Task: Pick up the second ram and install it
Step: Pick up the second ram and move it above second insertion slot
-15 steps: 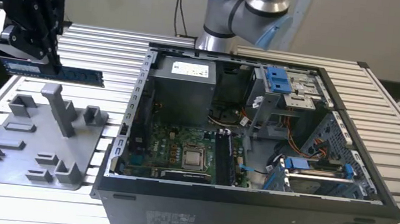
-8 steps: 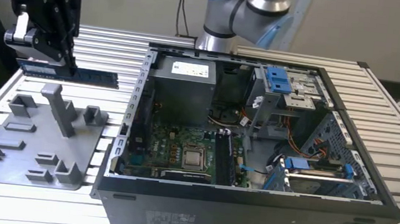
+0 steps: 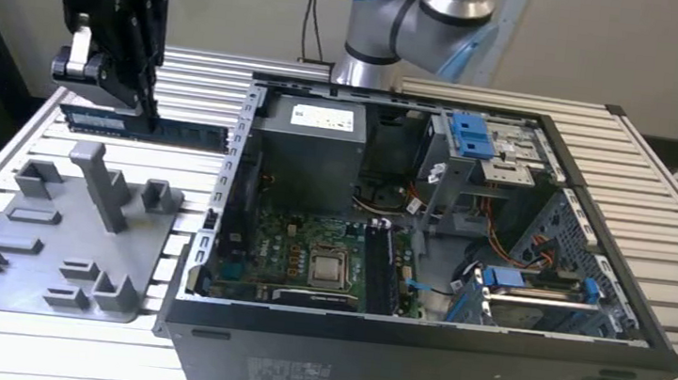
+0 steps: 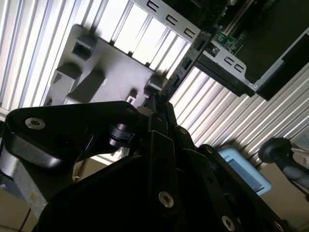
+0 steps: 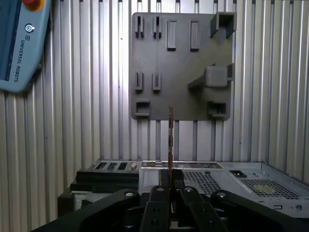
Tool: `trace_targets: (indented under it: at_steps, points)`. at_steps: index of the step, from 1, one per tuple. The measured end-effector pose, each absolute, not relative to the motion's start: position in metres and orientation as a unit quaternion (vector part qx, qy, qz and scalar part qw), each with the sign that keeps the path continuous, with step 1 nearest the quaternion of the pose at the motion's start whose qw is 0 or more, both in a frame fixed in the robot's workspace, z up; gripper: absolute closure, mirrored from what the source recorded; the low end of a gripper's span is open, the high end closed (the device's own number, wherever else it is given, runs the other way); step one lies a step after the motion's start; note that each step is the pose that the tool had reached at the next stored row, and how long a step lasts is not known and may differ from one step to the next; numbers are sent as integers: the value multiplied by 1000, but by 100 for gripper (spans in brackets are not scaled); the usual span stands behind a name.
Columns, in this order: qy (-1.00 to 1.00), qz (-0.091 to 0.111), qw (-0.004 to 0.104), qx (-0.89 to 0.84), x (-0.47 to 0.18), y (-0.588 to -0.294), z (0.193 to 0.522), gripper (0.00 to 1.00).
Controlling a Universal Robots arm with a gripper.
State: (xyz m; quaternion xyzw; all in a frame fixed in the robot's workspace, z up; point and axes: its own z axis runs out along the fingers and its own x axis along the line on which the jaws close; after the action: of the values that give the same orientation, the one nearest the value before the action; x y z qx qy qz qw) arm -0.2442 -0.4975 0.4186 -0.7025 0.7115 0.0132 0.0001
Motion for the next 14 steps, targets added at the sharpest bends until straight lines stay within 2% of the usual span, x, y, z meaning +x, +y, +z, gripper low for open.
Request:
trace_targets:
  at_steps: [14]
  points:
    - [712, 14, 0, -703, -199, -497, 419, 86]
